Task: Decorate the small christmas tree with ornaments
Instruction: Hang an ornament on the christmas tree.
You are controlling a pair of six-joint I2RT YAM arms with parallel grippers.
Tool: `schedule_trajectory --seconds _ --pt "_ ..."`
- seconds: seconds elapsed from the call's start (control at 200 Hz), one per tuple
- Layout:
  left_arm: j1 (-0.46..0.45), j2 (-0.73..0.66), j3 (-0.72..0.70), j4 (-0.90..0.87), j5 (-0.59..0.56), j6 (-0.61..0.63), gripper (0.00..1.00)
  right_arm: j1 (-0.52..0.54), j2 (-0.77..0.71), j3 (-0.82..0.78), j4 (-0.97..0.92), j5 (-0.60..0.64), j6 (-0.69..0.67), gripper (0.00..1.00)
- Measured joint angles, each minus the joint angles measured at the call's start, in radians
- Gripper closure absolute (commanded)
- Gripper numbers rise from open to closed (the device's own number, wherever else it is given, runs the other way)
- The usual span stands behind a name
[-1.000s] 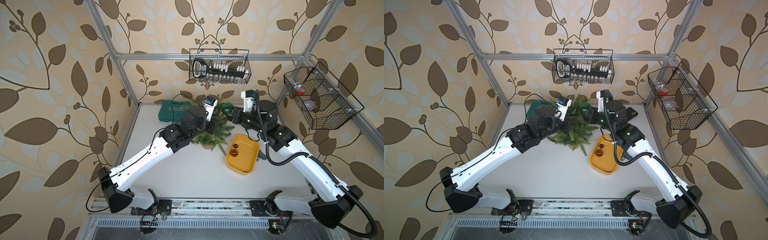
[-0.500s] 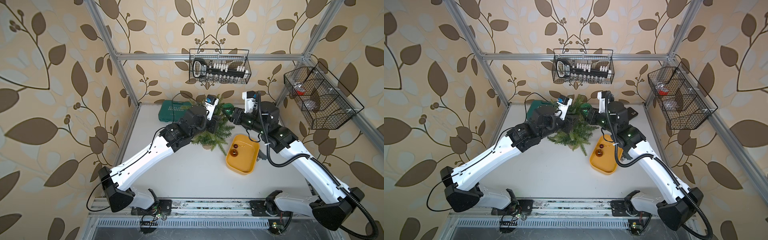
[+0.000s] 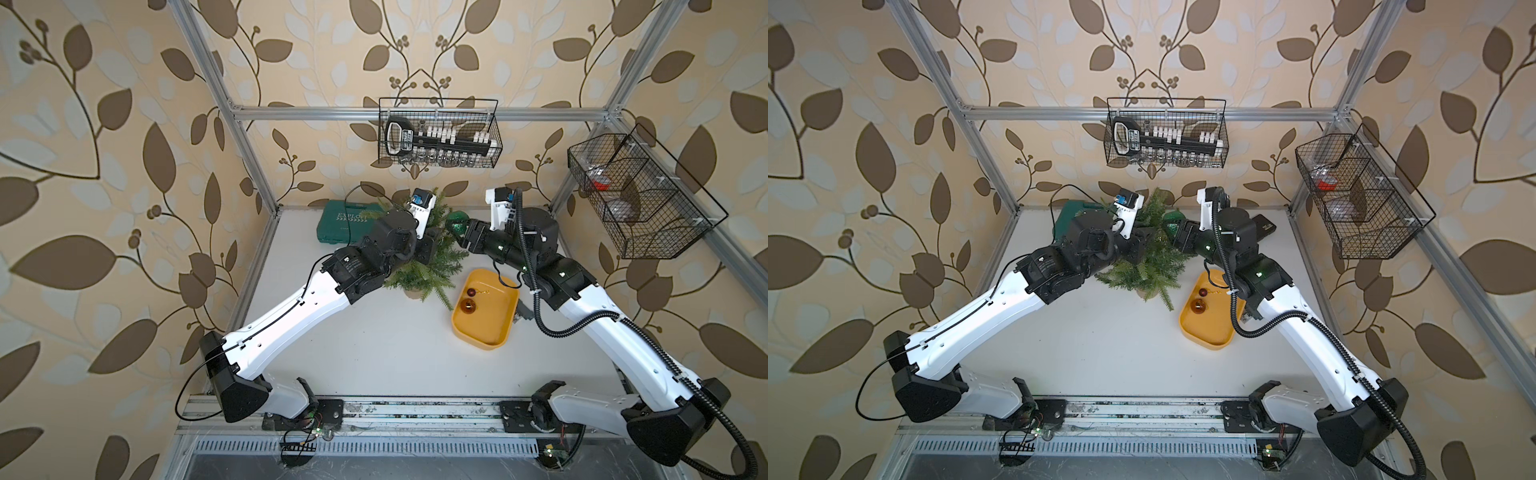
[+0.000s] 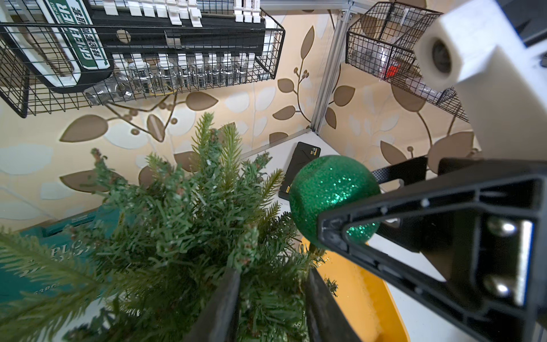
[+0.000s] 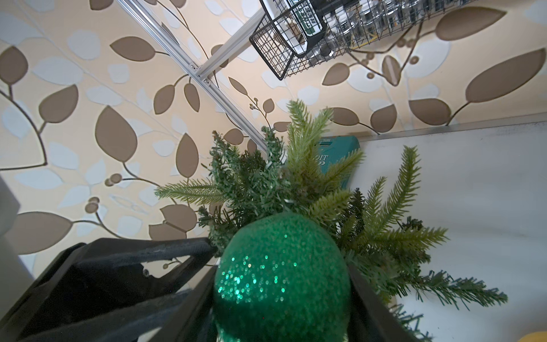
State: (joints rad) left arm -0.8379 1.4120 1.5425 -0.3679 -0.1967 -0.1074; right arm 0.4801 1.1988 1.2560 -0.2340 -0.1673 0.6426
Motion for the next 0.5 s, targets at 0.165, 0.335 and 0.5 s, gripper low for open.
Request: schedule_trajectory --seconds 0.165,0.335,0.5 --pt "0.0 0.0 0.0 -0.003 -0.014 0.0 0.62 -0.012 -0.025 -0.021 0.0 -0.001 0.008 0.28" --pt "0.001 0.0 0.0 -0.004 -0.014 0.0 0.63 -0.026 -0.051 -0.039 -0.001 0.0 0.009 0.28" --pt "0.001 0.0 0.0 -0.006 -0.012 -0.003 0.59 -0.044 -0.075 -0.049 -0.001 0.0 0.008 0.29"
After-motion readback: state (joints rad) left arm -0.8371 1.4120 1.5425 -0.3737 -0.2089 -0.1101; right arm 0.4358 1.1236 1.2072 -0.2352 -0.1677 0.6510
